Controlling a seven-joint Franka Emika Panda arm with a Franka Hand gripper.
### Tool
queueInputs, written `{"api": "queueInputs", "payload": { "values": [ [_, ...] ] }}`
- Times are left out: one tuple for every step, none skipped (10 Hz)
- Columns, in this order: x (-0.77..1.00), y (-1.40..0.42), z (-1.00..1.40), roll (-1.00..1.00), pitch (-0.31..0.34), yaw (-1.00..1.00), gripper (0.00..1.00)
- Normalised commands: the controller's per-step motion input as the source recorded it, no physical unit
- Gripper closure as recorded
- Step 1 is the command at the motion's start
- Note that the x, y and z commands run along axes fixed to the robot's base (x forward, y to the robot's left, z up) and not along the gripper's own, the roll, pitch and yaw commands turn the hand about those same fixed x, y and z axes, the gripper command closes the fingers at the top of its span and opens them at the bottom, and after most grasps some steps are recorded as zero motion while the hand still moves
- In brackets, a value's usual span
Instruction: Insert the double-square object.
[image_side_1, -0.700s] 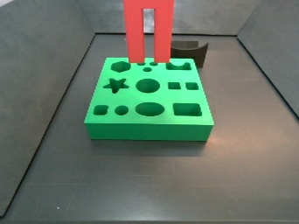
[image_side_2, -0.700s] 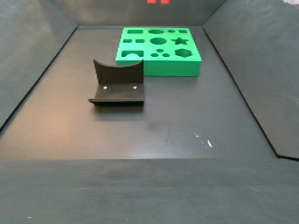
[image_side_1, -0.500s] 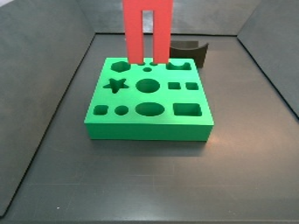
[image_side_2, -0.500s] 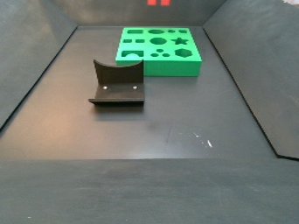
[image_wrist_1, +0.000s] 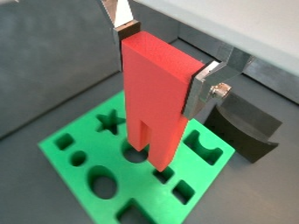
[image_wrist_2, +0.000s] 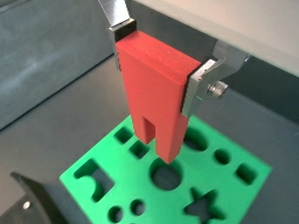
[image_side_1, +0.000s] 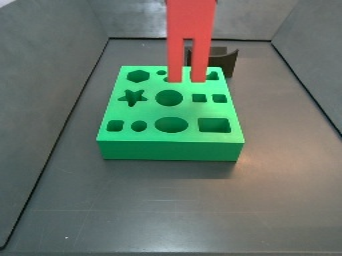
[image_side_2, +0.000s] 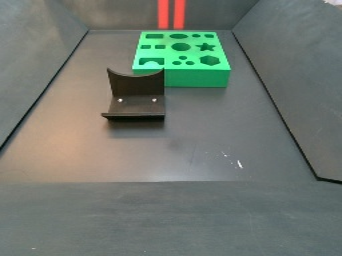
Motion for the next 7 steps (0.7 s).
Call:
{"api": "queueInputs", "payload": {
  "values": [
    [1.0, 0.22, -0.43, 0.04, 0.107, 0.1, 1.0],
    [1.0, 0.1, -0.34, 0.15, 0.13, 0.09, 1.0],
    [1.0, 0.0, -0.31, 0.24, 0.13, 0.09, 1.0],
    [0.86, -0.03, -0.26, 0.13, 0.094, 0.09, 1.0],
    [0.72, -0.03, -0.28, 0.07, 0.033, 0.09, 1.0],
    [0.5, -0.02, -0.35, 0.02, 0.0, 0.0, 1.0],
    [0.32, 0.0, -0.28, 0.05, 0.0, 0.05, 1.0]
  ]
}}
